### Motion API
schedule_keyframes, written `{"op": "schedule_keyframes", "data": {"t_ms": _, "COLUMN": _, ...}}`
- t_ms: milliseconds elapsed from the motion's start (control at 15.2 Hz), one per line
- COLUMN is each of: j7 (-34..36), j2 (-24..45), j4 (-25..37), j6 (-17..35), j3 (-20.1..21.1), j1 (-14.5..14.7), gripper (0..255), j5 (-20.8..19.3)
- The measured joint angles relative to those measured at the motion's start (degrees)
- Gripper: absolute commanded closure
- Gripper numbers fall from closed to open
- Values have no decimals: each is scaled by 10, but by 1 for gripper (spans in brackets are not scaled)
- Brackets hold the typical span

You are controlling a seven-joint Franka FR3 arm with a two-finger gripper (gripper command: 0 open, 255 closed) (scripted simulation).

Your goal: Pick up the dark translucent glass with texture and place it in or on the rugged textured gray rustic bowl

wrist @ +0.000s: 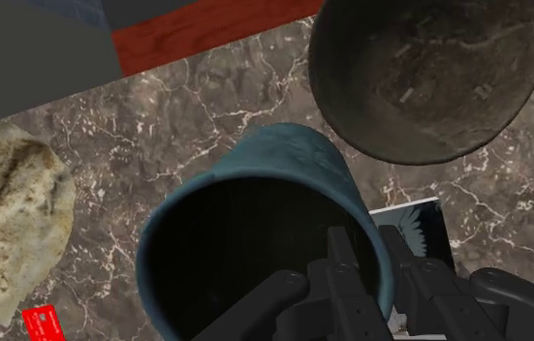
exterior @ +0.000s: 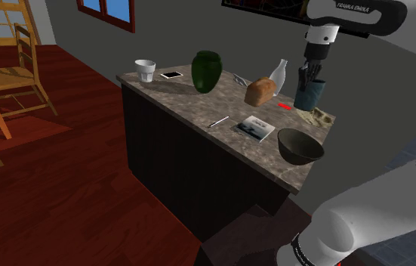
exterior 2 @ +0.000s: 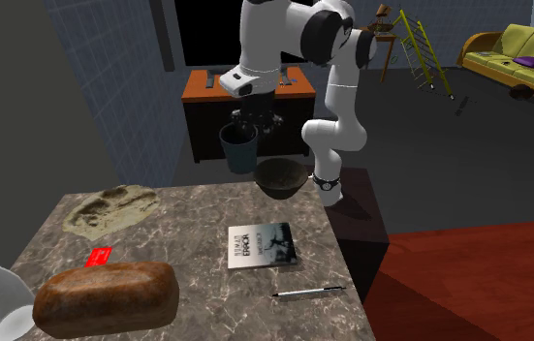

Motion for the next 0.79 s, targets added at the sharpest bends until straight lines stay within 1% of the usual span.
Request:
{"op": "schedule_keyframes", "data": {"t_ms": 198, "j7": 23, "j2": -67, "j4": -59, "j6": -11, "j3": 20, "j1": 2, "gripper": 255, "j5": -8}}
{"op": "schedule_keyframes", "data": {"t_ms": 462, "j7": 51, "j2": -147, "j4": -115, "j6": -40, "j3": 47, "j1": 3, "gripper": 255, "j5": -10}}
{"op": "schedule_keyframes", "data": {"t_ms": 660, "j7": 74, "j2": -202, "j4": -142, "j6": -73, "j3": 73, "j1": 5, "gripper": 255, "j5": -2}}
{"op": "schedule_keyframes", "data": {"t_ms": 792, "j7": 82, "j2": -230, "j4": -171, "j6": -74, "j3": 80, "j1": 4, "gripper": 255, "j5": -1}}
